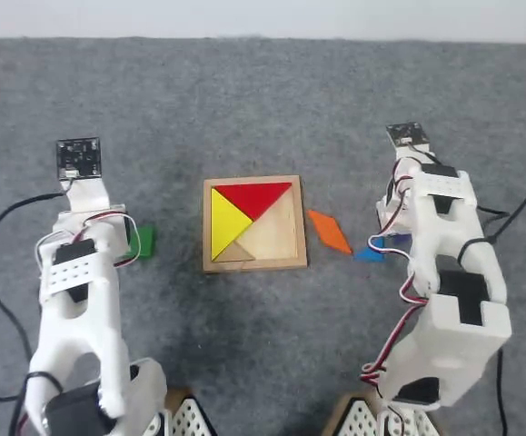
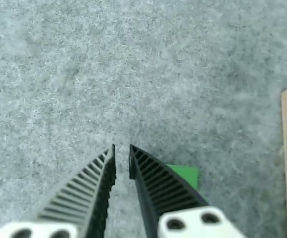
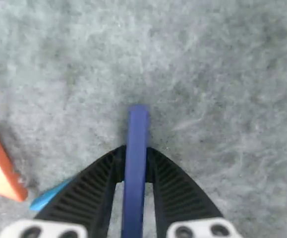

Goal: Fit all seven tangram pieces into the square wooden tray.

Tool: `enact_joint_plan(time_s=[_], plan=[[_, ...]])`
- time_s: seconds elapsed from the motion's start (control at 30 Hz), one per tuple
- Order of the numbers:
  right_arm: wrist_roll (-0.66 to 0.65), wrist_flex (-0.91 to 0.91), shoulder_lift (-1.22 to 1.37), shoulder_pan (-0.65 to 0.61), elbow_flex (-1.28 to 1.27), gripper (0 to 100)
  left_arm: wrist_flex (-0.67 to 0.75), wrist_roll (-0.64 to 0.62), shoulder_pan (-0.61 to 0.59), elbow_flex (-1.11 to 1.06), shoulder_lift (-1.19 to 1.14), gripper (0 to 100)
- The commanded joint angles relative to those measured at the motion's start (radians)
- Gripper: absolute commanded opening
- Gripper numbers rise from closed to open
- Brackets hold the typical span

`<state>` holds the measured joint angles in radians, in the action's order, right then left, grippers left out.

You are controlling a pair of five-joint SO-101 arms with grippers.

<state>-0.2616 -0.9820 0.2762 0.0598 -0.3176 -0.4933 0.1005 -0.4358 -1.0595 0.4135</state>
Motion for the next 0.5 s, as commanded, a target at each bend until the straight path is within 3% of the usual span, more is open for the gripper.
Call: enact_joint_plan(time_s=[0.0,0.17,0.47], plan=[[-0.014,-0.016,-0.010,0.005,0.034,2.0,0.018,0.012,0.008,0.010,0.017,5],[-0.011,-0.028,-0.016,0.005,0.069,0.7,0.018,0.012,0.009,0.010,0.017,5],[0.052,-0.228,-0.219,-0.015,0.192,0.6,0.018,0.012,0.009,0.010,0.017,5]])
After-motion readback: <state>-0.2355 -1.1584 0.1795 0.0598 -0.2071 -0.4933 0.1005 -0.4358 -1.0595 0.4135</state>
